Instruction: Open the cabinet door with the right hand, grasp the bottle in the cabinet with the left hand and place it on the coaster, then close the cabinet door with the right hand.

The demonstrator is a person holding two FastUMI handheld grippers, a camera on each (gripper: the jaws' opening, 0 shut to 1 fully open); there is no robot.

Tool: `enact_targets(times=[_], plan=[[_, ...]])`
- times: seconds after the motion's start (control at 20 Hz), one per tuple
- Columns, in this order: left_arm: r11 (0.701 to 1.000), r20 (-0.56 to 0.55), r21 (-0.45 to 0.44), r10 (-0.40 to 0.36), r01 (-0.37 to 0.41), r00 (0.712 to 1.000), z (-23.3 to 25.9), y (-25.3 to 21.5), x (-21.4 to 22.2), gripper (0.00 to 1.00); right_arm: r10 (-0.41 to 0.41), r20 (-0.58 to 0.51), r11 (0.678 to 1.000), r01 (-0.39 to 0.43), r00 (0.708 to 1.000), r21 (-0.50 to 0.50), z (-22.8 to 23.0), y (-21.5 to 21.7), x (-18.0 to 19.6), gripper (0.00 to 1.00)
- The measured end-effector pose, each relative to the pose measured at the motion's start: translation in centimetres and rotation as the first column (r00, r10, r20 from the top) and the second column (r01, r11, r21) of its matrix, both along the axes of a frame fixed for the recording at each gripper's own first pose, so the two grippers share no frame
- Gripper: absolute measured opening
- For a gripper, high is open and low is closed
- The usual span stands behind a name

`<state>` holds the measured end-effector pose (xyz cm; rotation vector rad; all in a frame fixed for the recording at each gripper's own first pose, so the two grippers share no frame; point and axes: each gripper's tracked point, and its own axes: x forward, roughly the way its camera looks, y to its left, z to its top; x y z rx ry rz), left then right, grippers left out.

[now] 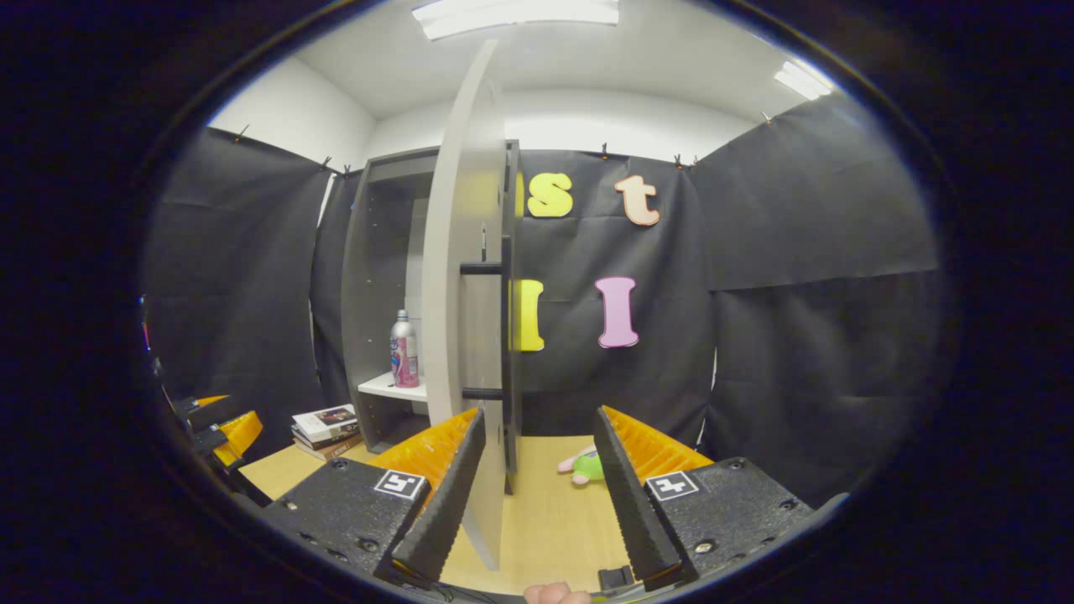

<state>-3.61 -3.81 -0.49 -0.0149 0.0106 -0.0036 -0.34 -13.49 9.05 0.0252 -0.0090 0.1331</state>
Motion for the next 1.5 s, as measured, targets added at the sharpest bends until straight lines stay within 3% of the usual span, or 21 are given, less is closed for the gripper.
enact_targets(times=[0.35,0.45,0.75,1.0,1.5], plan=[[0.998,0.019,-0.002,-0.059,0.059,0.998,2.7,-1.4,6.3,0.95,0.03,0.016,0.999,-0.03,0.999,0.015,-0.1,0.3,0.7,0.83],[0.996,0.027,-0.021,-0.089,0.09,0.996,3.8,-2.2,9.4,0.95,0.041,0.018,0.999,-0.042,0.999,0.013,-0.1,0.8,1.0,0.81],[0.996,0.071,0.02,-0.083,0.082,0.994,6.4,-2.0,18.9,0.95,0.03,0.013,1.0,-0.03,0.999,0.006,0.1,1.1,1.7,0.82],[0.993,0.06,0.007,-0.114,0.114,0.992,6.4,-3.1,25.6,0.95,0.016,-0.013,1.0,-0.016,1.0,0.01,-0.3,1.2,2.5,0.82],[0.998,-0.012,0.005,-0.059,0.059,0.998,1.9,-3.2,36.9,0.95,-0.022,-0.068,0.999,0.024,0.997,0.035,-1.5,0.7,3.3,0.81]])
